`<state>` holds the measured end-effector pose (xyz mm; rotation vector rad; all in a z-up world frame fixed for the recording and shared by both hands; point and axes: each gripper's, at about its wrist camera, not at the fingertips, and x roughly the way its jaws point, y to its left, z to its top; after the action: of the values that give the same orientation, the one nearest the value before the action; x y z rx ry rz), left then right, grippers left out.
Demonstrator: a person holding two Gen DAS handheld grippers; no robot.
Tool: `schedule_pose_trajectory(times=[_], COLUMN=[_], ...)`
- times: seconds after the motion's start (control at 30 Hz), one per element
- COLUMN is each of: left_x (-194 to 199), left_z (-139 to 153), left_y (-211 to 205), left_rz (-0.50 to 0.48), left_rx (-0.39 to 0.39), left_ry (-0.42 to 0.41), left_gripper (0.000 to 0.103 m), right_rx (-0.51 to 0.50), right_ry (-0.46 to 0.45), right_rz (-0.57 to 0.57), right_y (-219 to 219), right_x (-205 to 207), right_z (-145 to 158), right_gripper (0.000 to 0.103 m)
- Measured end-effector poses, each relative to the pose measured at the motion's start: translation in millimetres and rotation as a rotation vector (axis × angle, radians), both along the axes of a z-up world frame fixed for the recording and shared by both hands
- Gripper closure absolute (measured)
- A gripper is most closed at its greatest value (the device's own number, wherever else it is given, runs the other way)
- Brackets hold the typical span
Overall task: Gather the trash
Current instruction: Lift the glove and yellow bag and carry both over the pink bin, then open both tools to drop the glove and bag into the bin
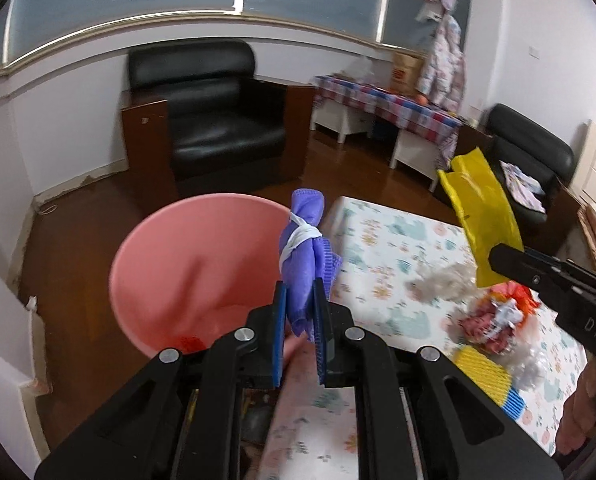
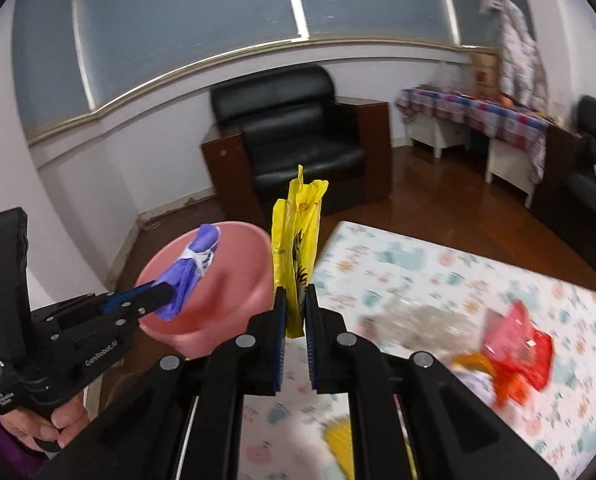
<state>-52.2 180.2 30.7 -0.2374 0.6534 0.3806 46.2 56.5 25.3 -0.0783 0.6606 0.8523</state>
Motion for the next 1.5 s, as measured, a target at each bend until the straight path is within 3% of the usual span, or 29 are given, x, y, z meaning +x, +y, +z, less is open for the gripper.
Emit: schedule_pose_trajectory(times=[0.5,1.23,1.5], left_x=[-11.7,-11.0,-9.9], left_z=[-14.1,-41.5,-44.1], left_y=[42.5,74.3,81.7], left_rz=[0.127,0.159,0.199], left_rx=[-0.007,-0.085,-0.114], left_ry=[0.024,0.084,0.095], left_gripper=[0.091,0.091,0.089], right_rx=[-0.065,-0.146,-0.134], right_ry=[0.047,0.123,0.126], right_rz=[0.118,0.161,0.185], right_y=[101.3,155.2,155.8], right_x=[6.8,21.1,21.1], right_z=[-24.7,-62.5,-65.7], right_gripper=[0.095,0.093,0.068])
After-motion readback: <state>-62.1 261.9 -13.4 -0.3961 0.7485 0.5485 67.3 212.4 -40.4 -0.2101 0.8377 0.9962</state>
